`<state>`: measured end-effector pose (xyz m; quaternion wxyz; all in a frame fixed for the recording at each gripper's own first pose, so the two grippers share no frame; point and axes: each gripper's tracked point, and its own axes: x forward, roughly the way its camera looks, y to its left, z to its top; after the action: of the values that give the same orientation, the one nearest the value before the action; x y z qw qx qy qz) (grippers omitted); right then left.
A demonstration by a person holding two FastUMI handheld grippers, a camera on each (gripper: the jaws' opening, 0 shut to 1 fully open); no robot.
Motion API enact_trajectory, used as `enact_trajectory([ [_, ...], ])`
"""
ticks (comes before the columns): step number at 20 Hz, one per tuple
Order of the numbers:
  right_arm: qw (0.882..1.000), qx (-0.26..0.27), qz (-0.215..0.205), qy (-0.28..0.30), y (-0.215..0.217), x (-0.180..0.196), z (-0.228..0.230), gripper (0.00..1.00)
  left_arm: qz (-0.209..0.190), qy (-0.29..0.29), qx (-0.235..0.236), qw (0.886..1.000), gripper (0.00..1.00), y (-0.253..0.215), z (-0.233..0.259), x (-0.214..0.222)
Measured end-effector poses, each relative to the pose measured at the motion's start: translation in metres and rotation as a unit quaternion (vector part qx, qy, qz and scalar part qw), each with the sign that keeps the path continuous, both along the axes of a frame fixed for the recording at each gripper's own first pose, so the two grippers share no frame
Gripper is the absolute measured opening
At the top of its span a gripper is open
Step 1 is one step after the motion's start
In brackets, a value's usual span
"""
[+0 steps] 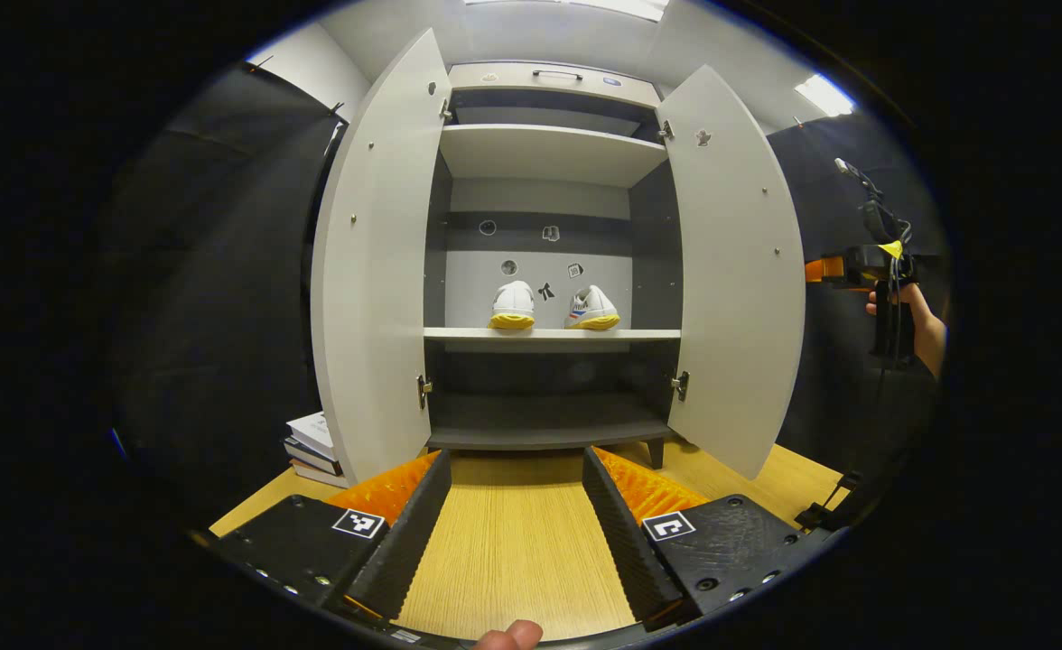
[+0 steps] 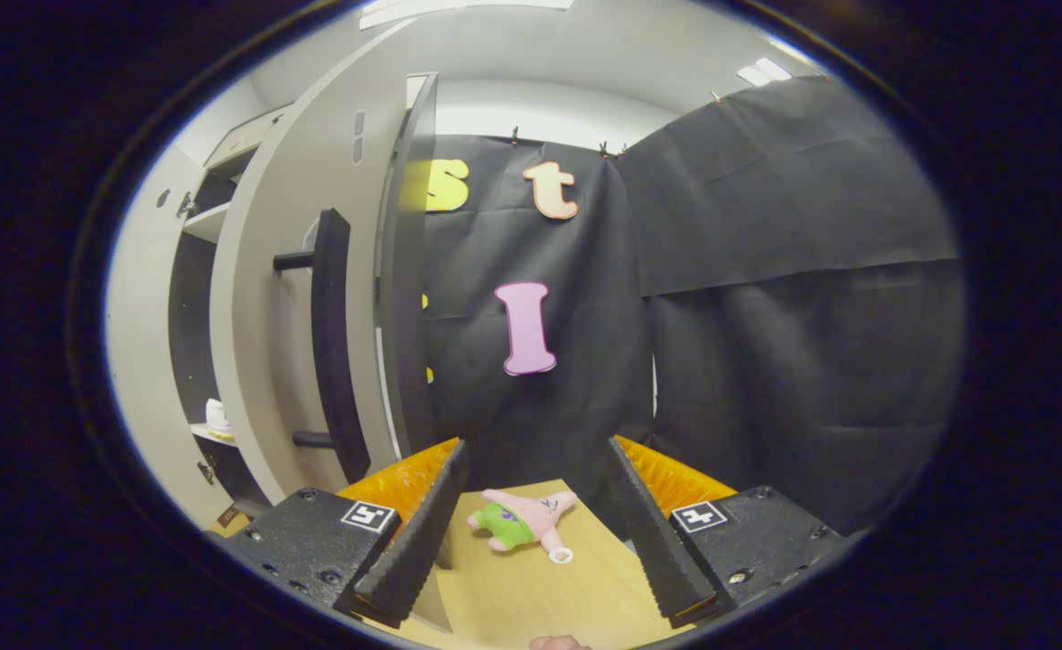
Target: Grab one shoe with the right hand and put it into the shoe cabinet, grab the other shoe with the left hand and put it into the shoe cabinet; then close the right door with the right hand and the left door with the left hand.
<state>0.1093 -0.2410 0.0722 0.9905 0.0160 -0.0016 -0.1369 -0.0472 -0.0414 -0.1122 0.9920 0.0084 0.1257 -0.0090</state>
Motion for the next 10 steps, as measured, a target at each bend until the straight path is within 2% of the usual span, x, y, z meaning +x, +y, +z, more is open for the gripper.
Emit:
enact_trajectory([
  [4,0.999,-0.042,-0.006,-0.02,0.001,0.014,0.036,0.95,0.01,0.002,-0.005,1.0,0.88,0.004,-0.002,0.004],
  [6,0.999,-0.041,0.001,-0.027,0.006,0.016,0.046,0.94,0.01,0.003,-0.009,1.0,0.88,0.003,-0.004,0.005],
  [7,0.999,-0.037,0.021,-0.02,0.015,0.017,0.042,0.94,0.007,0.004,-0.01,1.0,0.88,0.0,-0.004,0.006],
  [8,0.999,-0.033,0.024,-0.018,0.02,0.019,0.041,0.95,0.006,0.003,-0.01,1.0,0.88,-0.001,-0.004,0.008],
  [10,0.999,-0.031,0.025,-0.016,0.021,0.018,0.041,0.92,0.003,0.002,-0.012,1.0,0.88,-0.004,-0.004,0.011],
])
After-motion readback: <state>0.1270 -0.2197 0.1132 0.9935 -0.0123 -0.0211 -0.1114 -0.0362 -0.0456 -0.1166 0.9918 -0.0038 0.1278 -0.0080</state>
